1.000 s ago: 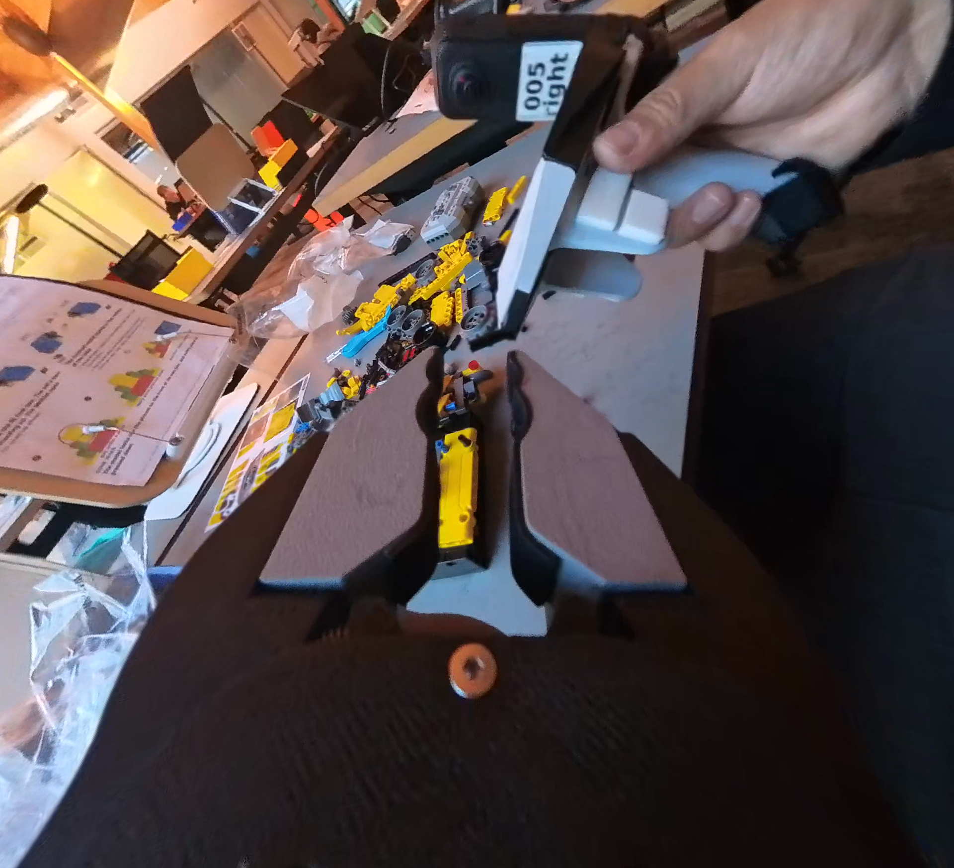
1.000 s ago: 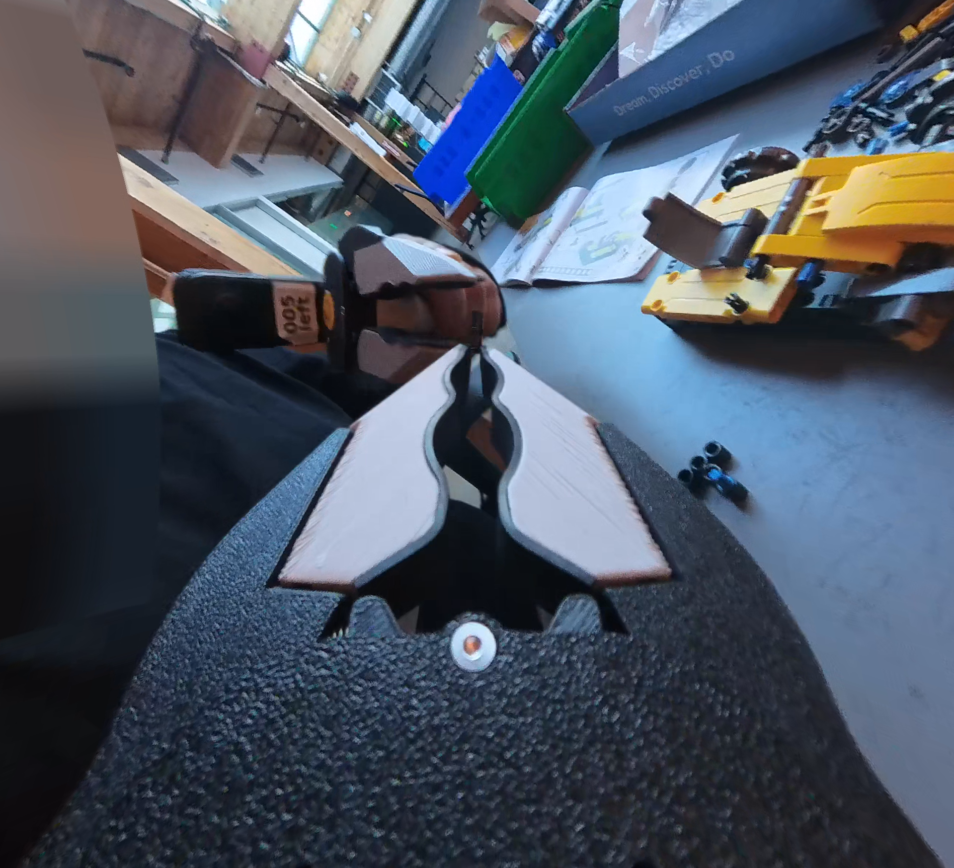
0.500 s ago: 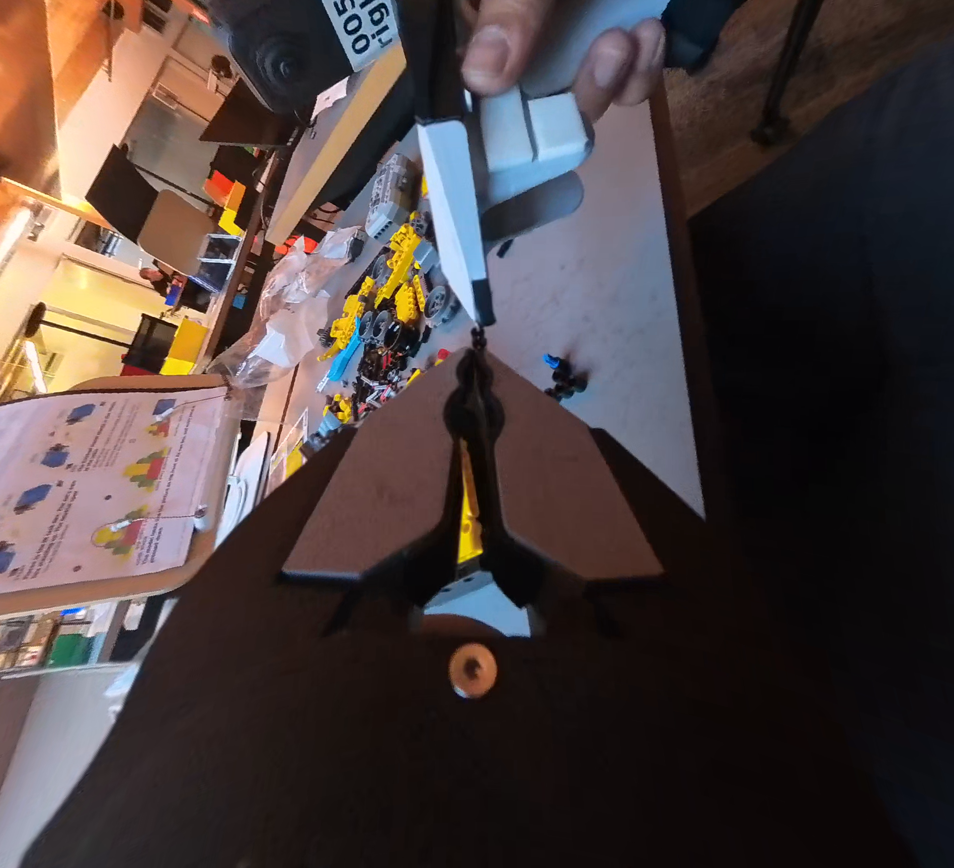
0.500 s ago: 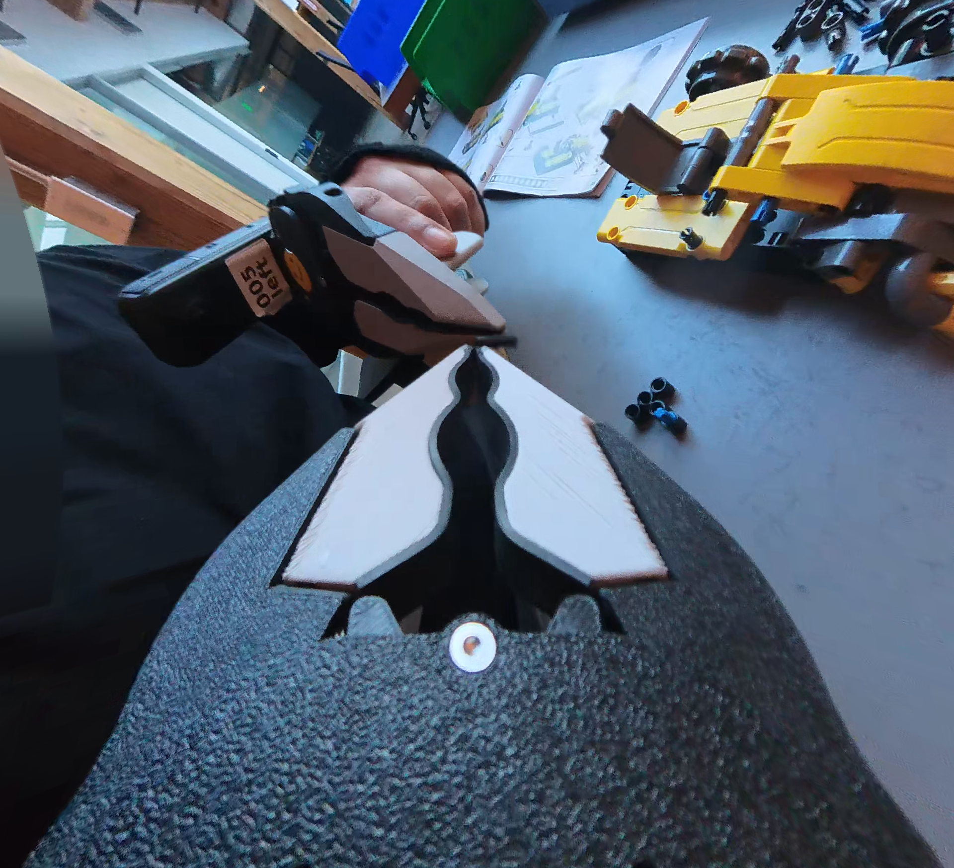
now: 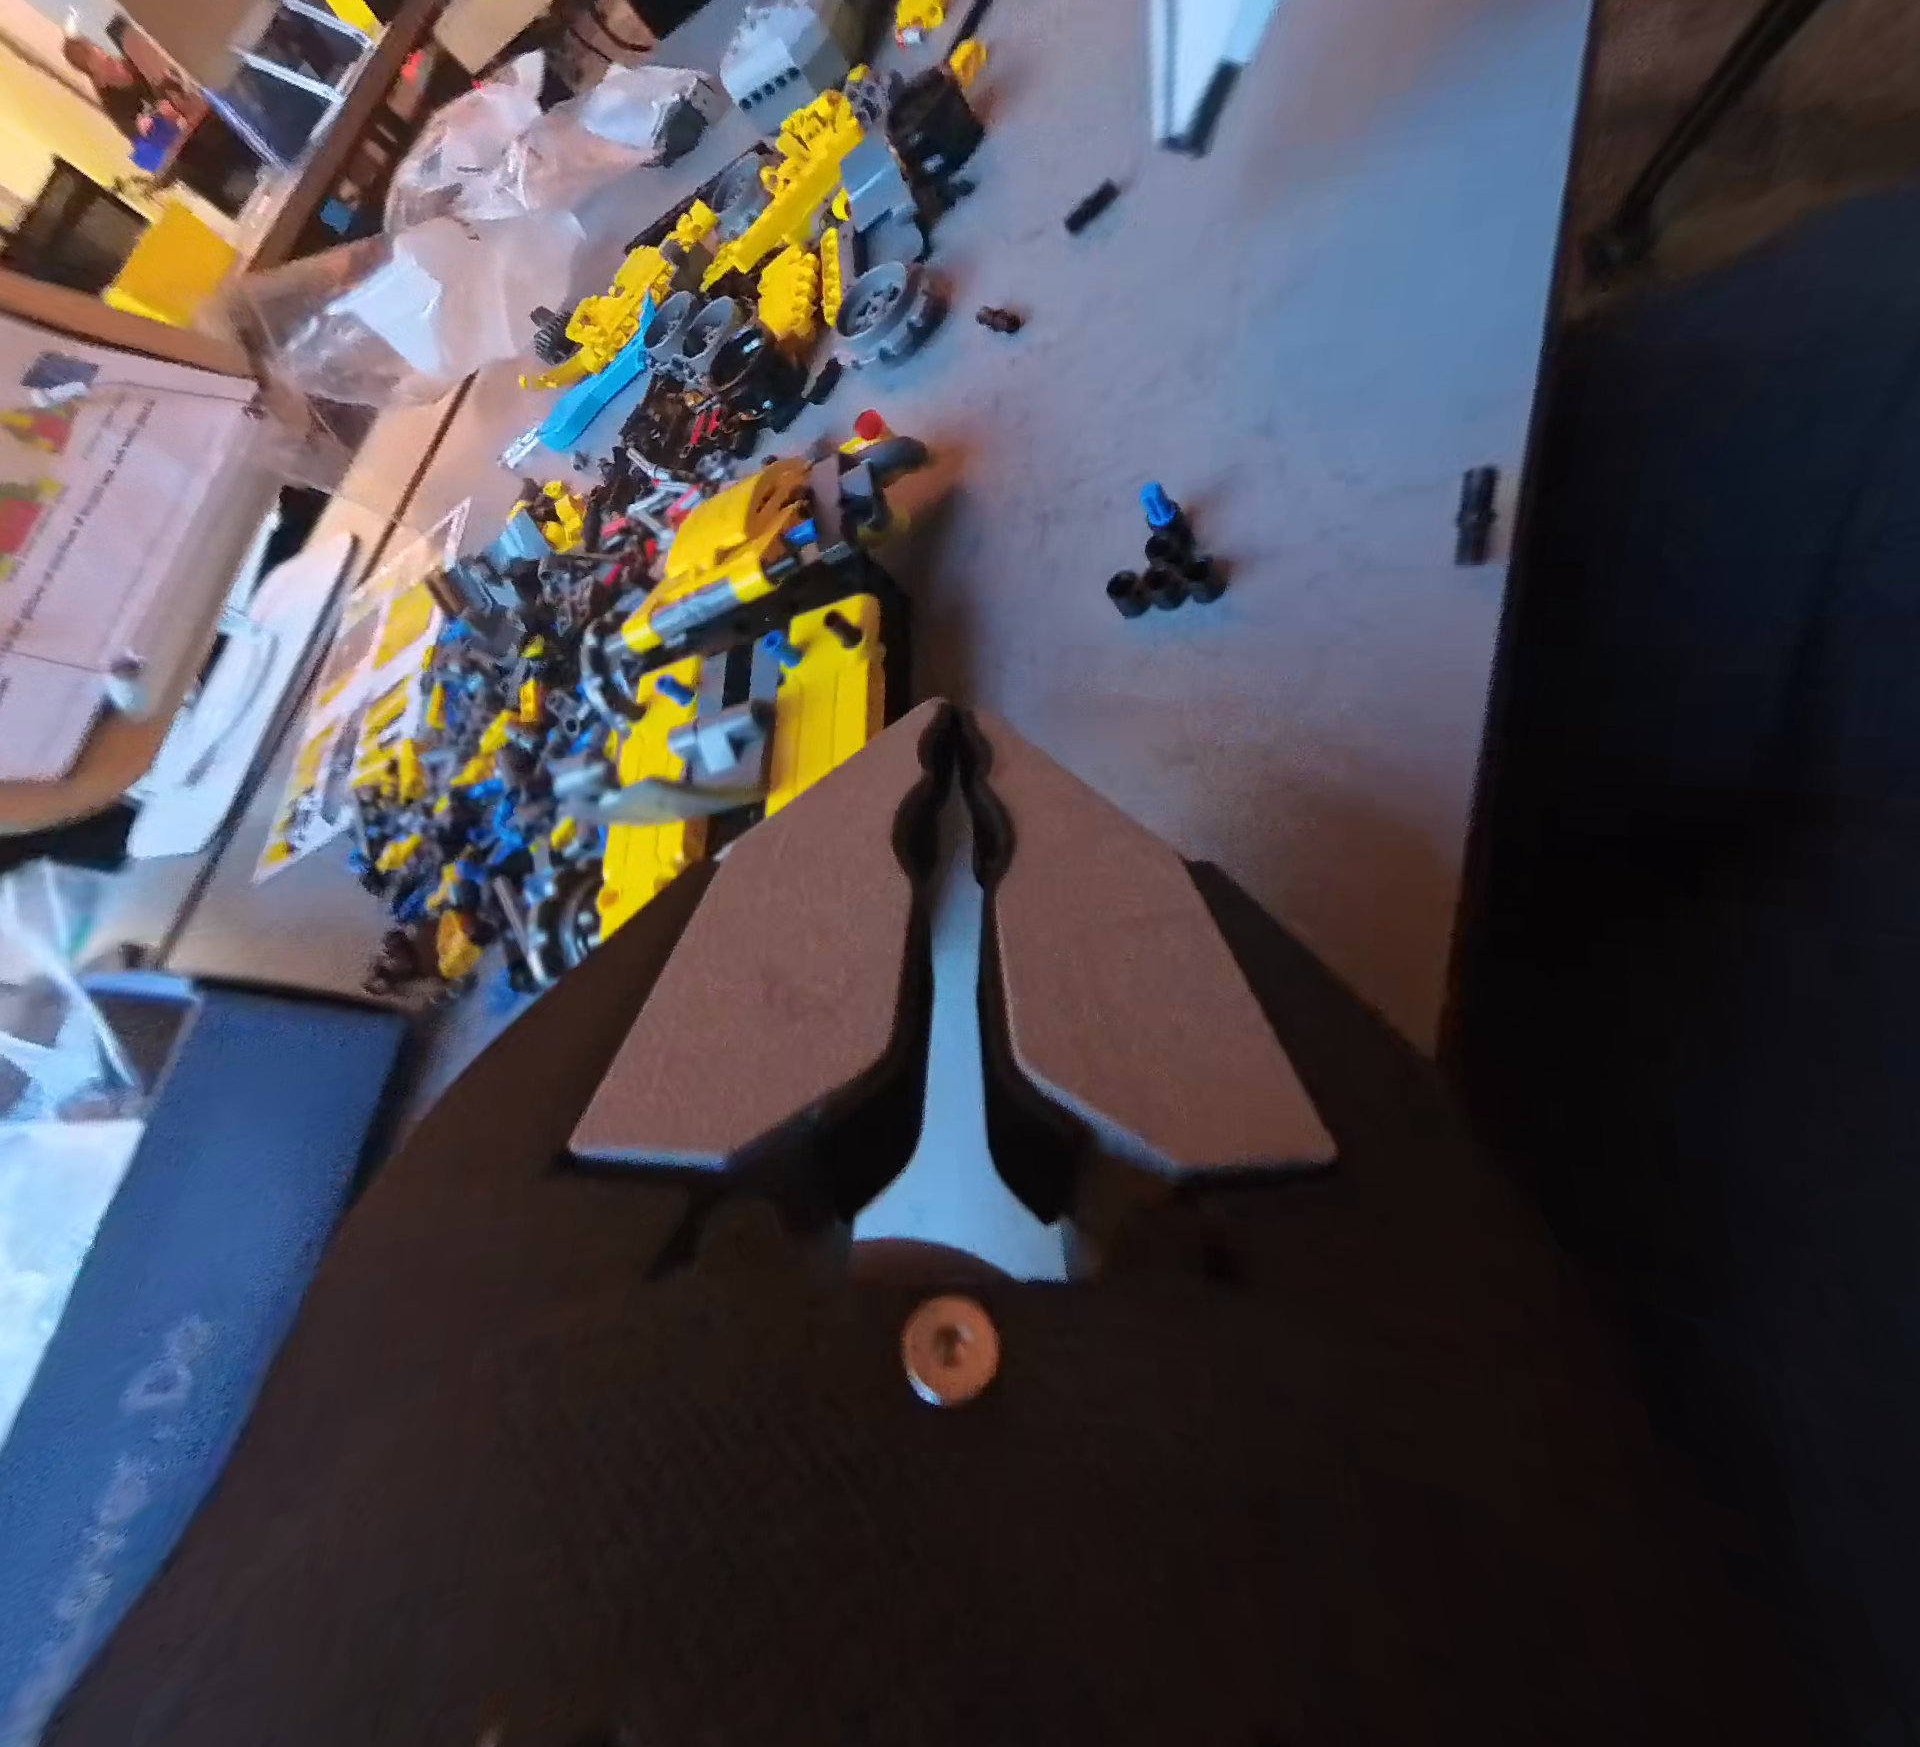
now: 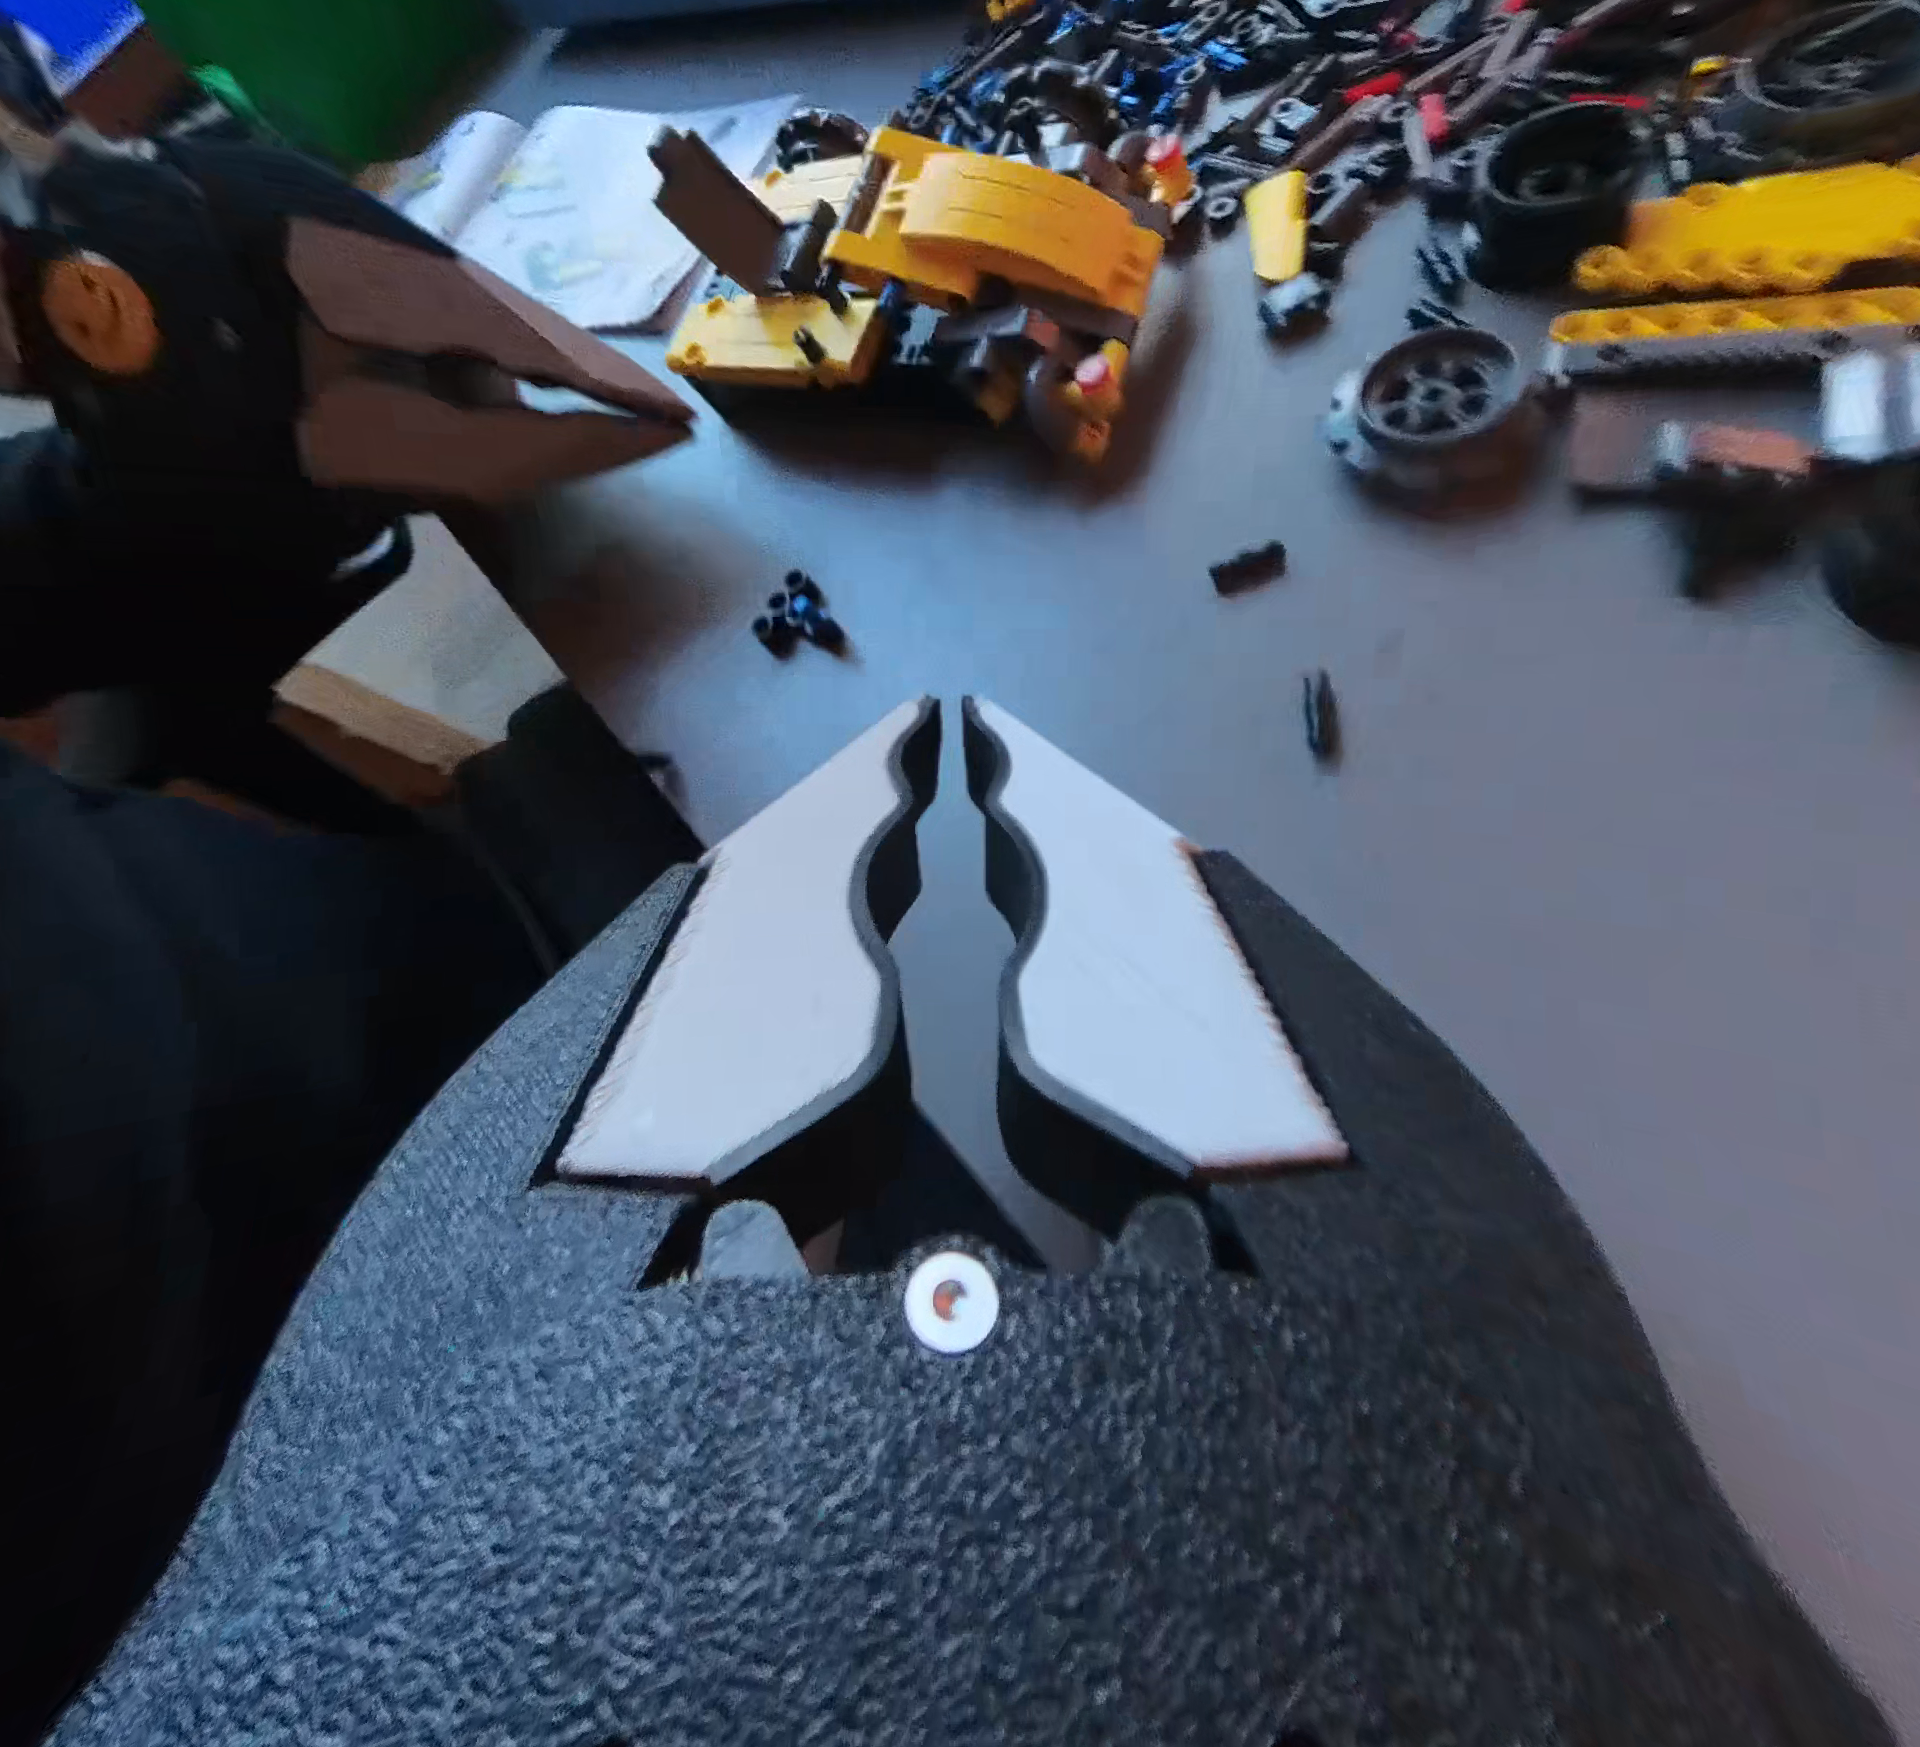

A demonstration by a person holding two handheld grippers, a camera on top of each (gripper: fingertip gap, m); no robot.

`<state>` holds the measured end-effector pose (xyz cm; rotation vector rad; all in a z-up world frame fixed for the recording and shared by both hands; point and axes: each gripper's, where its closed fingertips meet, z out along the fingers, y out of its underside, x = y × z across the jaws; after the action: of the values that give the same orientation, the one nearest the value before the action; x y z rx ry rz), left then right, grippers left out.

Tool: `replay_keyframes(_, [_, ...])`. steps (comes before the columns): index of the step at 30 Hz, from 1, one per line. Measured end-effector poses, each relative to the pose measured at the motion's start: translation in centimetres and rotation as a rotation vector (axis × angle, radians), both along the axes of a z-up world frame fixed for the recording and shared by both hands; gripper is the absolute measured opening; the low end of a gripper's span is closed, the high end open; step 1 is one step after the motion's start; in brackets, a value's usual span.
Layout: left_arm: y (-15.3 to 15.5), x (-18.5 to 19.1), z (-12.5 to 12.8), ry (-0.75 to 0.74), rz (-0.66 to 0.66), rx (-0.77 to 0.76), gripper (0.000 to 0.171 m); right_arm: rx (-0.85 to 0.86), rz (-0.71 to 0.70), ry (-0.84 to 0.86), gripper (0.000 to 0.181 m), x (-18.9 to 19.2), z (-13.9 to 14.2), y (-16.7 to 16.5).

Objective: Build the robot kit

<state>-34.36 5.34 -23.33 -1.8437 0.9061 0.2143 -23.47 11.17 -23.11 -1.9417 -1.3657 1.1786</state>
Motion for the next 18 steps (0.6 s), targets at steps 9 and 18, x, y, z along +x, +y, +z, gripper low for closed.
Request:
replay_keyframes(9, [-3.1, -3.2, 1.0, -0.187, 0.139, -0.048, 0.004, 0.434, 0.167, -0.013, 0.05, 0.4, -1.4, -8.1])
replay_keyframes(18, [-2.3, -6.0, 0.3, 0.023, 0.185, 0.041, 0.0, 0.531, 0.006, 0.076, 0.04, 3.6, 1.3, -3.5])
